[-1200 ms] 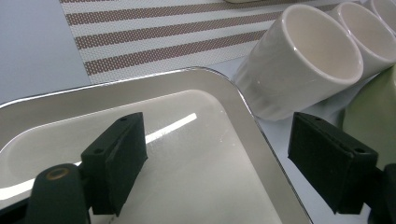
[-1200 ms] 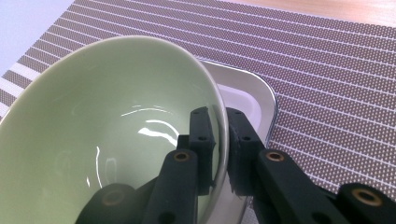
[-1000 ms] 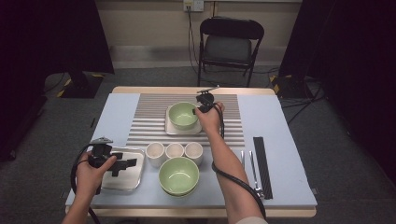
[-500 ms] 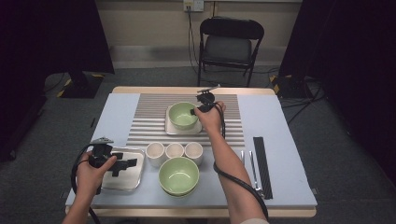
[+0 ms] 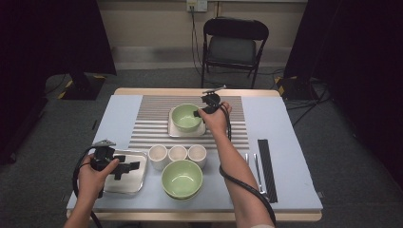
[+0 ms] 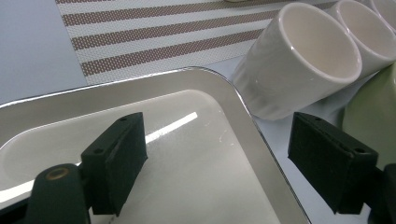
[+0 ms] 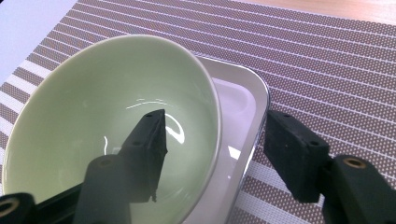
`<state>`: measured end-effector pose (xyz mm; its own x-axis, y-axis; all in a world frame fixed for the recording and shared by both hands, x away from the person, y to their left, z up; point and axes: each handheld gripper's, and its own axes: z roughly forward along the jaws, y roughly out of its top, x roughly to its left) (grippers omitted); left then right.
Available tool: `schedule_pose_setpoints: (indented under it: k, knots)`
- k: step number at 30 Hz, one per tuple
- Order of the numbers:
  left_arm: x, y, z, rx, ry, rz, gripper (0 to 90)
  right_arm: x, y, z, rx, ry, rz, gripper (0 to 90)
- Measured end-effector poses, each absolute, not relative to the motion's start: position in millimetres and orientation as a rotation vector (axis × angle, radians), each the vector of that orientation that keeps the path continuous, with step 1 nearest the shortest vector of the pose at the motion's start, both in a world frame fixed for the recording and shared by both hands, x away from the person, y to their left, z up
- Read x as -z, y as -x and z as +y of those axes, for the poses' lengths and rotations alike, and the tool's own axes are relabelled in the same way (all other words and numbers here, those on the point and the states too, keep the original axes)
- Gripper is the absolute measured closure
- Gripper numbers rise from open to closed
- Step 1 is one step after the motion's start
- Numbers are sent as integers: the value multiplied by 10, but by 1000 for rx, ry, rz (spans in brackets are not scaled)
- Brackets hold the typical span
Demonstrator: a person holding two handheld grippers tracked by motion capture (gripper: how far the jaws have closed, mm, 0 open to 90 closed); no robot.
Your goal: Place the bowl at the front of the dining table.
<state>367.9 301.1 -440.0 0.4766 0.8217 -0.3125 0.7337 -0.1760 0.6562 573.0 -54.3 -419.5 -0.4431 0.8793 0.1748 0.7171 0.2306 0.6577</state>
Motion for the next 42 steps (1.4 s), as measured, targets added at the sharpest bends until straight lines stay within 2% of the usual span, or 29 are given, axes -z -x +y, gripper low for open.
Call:
schedule_pose_setpoints:
  k: [16,42]
  knots:
    - [4397,-3677,3002,-141,-1942,1290,191,4146,-5694,-596,-1028,-1502,2277,291]
    - [4385,-3672,2980,-142,-1941,1282,191,4091,-5618,-634,-1008,-1478,2292,230]
